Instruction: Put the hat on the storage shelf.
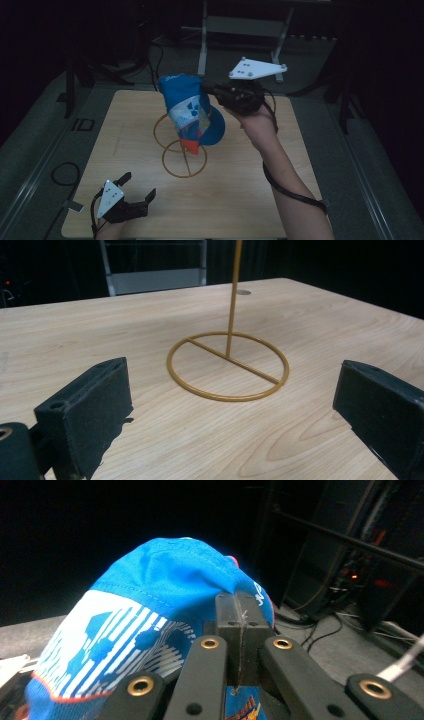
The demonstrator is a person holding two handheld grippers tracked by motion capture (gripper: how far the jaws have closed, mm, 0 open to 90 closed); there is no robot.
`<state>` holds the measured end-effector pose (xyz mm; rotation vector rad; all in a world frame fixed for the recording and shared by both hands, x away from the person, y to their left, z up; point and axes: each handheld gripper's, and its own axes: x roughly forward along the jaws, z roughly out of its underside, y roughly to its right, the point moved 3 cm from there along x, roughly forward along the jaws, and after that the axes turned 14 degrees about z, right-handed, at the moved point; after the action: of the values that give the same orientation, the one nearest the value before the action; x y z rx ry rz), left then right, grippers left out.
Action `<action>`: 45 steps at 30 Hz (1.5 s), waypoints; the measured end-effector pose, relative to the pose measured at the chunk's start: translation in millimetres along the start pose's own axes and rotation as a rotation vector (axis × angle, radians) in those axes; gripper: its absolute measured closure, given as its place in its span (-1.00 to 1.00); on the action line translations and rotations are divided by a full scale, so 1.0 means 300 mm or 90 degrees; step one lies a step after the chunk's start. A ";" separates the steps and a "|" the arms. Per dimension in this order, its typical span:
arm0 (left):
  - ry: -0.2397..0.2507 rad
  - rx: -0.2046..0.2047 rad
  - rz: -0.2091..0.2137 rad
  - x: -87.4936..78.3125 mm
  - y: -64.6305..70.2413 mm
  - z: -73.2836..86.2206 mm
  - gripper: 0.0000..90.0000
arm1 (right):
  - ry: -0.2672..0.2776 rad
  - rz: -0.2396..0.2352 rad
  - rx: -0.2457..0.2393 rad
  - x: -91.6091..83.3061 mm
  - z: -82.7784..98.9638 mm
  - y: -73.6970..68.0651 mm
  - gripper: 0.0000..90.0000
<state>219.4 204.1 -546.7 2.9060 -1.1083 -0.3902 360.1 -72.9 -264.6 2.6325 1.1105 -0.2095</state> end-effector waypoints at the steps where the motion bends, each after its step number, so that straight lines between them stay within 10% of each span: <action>1: 0.003 -0.001 -0.002 -0.003 -0.003 0.000 -0.94 | -0.004 -0.005 -0.003 0.019 -0.003 -0.011 1.00; 12: 0.016 -0.014 -0.001 -0.018 -0.012 0.005 -0.94 | -0.073 -0.024 -0.029 0.165 0.062 -0.078 1.00; 45: -0.002 -0.013 0.016 -0.005 -0.012 0.024 -0.94 | -0.151 -0.092 0.025 0.238 0.270 -0.066 0.81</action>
<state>219.2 208.4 -553.7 2.8714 -1.1329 -0.4038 393.4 -36.1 -362.4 2.4804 1.2223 -0.5622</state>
